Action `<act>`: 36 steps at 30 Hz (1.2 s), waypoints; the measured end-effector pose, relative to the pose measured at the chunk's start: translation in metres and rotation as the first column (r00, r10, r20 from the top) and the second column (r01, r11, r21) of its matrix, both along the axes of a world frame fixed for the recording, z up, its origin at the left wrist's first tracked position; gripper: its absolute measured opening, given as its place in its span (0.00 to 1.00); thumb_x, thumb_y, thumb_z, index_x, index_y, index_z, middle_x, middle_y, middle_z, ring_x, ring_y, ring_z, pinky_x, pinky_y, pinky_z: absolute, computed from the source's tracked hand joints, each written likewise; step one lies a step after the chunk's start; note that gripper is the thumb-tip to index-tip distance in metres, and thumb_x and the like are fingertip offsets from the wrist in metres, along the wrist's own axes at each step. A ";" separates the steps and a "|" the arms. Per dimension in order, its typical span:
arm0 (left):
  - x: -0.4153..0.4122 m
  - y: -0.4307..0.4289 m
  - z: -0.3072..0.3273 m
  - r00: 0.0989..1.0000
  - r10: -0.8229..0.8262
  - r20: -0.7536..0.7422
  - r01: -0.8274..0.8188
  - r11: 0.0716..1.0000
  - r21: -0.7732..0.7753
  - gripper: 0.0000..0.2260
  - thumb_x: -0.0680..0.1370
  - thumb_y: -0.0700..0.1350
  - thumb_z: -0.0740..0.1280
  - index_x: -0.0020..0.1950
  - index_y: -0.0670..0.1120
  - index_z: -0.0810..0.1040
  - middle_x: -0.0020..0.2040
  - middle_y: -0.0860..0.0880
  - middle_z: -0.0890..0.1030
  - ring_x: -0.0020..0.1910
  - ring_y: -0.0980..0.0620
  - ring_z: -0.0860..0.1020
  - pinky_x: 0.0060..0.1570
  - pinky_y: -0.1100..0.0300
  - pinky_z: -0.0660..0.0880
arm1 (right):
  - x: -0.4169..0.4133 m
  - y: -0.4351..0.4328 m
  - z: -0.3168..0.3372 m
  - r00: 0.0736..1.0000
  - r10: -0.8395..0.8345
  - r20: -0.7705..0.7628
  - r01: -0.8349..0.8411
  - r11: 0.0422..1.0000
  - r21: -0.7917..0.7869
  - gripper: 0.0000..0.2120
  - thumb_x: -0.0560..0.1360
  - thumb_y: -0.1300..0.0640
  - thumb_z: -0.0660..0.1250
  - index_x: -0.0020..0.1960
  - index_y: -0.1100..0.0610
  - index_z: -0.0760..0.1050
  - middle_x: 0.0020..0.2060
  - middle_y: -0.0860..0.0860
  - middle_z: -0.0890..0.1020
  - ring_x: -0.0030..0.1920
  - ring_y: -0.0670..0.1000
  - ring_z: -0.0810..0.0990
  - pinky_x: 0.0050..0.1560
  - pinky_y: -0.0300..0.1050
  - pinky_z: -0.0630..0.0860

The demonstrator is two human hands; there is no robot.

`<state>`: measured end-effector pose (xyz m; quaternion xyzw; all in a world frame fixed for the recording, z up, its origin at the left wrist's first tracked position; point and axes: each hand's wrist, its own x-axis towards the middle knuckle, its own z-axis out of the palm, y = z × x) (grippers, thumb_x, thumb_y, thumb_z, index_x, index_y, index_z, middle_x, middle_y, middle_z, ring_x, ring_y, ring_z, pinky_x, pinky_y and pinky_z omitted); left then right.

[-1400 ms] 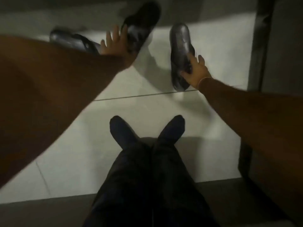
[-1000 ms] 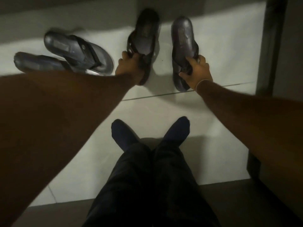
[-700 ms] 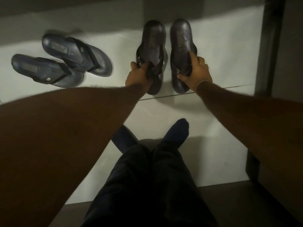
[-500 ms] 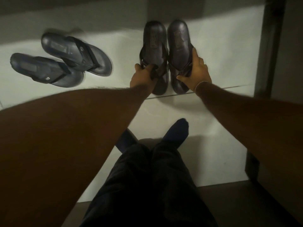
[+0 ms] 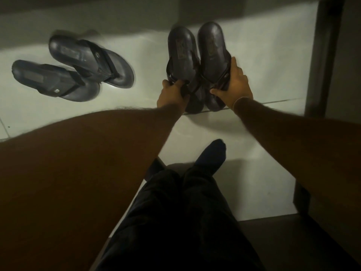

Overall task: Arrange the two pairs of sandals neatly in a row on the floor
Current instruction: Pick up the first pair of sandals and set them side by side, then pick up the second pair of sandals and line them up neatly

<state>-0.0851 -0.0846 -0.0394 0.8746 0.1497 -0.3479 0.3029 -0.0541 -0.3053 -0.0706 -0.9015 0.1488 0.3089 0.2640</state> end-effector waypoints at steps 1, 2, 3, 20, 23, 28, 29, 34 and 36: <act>0.000 0.001 0.000 1.000 -0.007 -0.003 0.007 1.000 0.002 0.20 0.81 0.52 0.69 0.74 0.56 0.76 0.68 0.43 0.71 0.56 0.36 0.81 0.64 0.44 0.80 | 0.000 0.000 0.000 1.000 0.001 0.001 -0.001 1.000 -0.001 0.57 0.71 0.41 0.82 0.89 0.47 0.50 0.81 0.53 0.71 0.79 0.62 0.73 0.77 0.67 0.75; 0.000 0.002 0.000 1.000 -0.012 -0.008 0.012 1.000 0.004 0.20 0.81 0.53 0.69 0.73 0.56 0.77 0.67 0.43 0.71 0.56 0.36 0.81 0.63 0.44 0.81 | 0.000 0.000 0.000 1.000 0.001 0.003 -0.001 1.000 0.002 0.57 0.71 0.41 0.81 0.89 0.47 0.50 0.81 0.53 0.71 0.78 0.62 0.74 0.77 0.67 0.75; 0.001 0.003 -0.001 1.000 -0.017 -0.014 0.017 1.000 0.007 0.19 0.81 0.53 0.69 0.72 0.56 0.77 0.67 0.43 0.71 0.55 0.36 0.81 0.63 0.43 0.81 | -0.001 0.001 0.000 1.000 0.001 0.006 -0.001 1.000 0.006 0.57 0.71 0.41 0.81 0.89 0.47 0.50 0.81 0.53 0.71 0.78 0.62 0.74 0.77 0.67 0.75; -0.039 0.058 0.047 0.983 -0.162 -0.090 0.157 0.986 -0.053 0.50 0.80 0.51 0.75 0.85 0.66 0.38 0.85 0.40 0.59 0.72 0.34 0.77 0.69 0.38 0.77 | -0.019 0.015 0.082 0.989 -0.046 0.139 0.064 0.990 -0.123 0.56 0.75 0.37 0.77 0.90 0.49 0.47 0.90 0.53 0.56 0.86 0.63 0.65 0.82 0.61 0.66; -0.079 0.108 0.111 0.960 -0.173 -0.222 0.175 0.985 -0.011 0.54 0.79 0.49 0.76 0.84 0.68 0.34 0.88 0.41 0.51 0.79 0.32 0.69 0.70 0.37 0.74 | -0.037 0.019 0.145 0.995 0.063 0.083 -0.047 0.982 -0.180 0.51 0.80 0.32 0.70 0.91 0.51 0.48 0.90 0.53 0.56 0.87 0.59 0.62 0.85 0.58 0.63; -0.107 0.203 0.207 0.970 -0.044 -0.241 0.080 0.987 0.141 0.55 0.77 0.56 0.77 0.85 0.65 0.33 0.88 0.44 0.53 0.85 0.39 0.60 0.77 0.41 0.69 | -0.036 0.051 0.223 0.964 0.266 0.010 -0.262 0.955 -0.138 0.46 0.81 0.35 0.70 0.90 0.50 0.52 0.88 0.53 0.61 0.86 0.60 0.64 0.84 0.65 0.62; -0.103 0.219 0.219 0.974 0.002 -0.226 0.042 0.981 0.190 0.56 0.77 0.57 0.77 0.85 0.62 0.34 0.88 0.44 0.53 0.84 0.39 0.61 0.77 0.41 0.69 | -0.030 0.063 0.235 0.957 0.291 0.011 -0.287 0.949 -0.133 0.46 0.82 0.36 0.70 0.91 0.51 0.52 0.89 0.53 0.61 0.86 0.60 0.64 0.84 0.65 0.61; -0.065 0.274 0.226 0.972 0.199 -0.129 -0.155 0.945 0.290 0.51 0.77 0.60 0.75 0.88 0.53 0.44 0.88 0.44 0.55 0.85 0.39 0.60 0.79 0.40 0.66 | 0.000 0.133 0.271 0.948 0.317 0.031 -0.311 0.942 -0.123 0.44 0.82 0.38 0.70 0.90 0.49 0.53 0.88 0.53 0.63 0.86 0.59 0.65 0.86 0.64 0.60; -0.051 0.285 0.206 0.962 0.244 -0.126 -0.204 0.942 0.268 0.48 0.77 0.62 0.75 0.88 0.53 0.48 0.87 0.45 0.56 0.84 0.39 0.60 0.79 0.40 0.66 | 0.008 0.161 0.266 0.938 0.344 0.040 -0.337 0.934 -0.114 0.43 0.82 0.37 0.69 0.89 0.48 0.54 0.87 0.52 0.65 0.85 0.59 0.67 0.85 0.64 0.62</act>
